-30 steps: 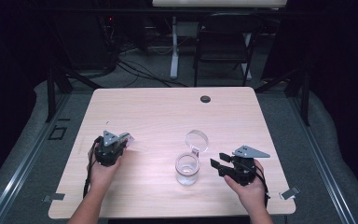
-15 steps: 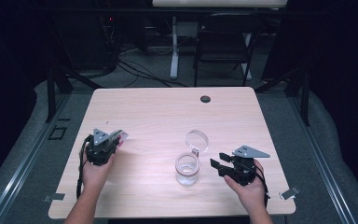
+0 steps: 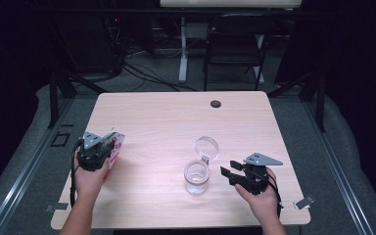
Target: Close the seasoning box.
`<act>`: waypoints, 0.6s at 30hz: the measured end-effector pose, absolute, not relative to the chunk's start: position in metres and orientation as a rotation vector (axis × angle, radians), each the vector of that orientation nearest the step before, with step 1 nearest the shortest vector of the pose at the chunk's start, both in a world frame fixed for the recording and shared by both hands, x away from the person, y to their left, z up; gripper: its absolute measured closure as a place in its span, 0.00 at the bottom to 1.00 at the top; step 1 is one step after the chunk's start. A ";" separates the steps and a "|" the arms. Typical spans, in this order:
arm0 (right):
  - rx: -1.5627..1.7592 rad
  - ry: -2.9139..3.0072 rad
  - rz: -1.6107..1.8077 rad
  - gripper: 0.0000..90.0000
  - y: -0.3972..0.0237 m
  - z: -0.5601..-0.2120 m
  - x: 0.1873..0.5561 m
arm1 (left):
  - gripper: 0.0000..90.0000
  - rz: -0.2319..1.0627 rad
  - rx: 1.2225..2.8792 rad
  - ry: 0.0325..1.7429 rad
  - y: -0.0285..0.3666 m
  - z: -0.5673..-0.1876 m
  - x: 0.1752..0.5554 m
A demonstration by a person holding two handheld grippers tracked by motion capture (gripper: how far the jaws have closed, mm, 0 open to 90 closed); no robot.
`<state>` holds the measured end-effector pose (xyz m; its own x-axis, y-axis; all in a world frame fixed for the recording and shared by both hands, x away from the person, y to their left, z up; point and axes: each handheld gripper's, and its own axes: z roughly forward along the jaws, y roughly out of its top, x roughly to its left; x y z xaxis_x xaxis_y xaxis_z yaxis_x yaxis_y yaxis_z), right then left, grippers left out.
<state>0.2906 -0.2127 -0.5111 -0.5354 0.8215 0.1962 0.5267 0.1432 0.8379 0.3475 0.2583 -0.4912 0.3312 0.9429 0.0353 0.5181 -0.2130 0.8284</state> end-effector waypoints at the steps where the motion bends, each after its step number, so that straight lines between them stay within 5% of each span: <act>1: 1.305 2.118 1.341 0.57 -0.213 -0.511 0.291 | 1.00 0.732 1.851 1.293 0.260 -0.490 0.347; 18: 1.309 2.122 1.336 0.57 -0.214 -0.512 0.291 | 1.00 0.839 1.803 1.316 0.288 -0.460 0.337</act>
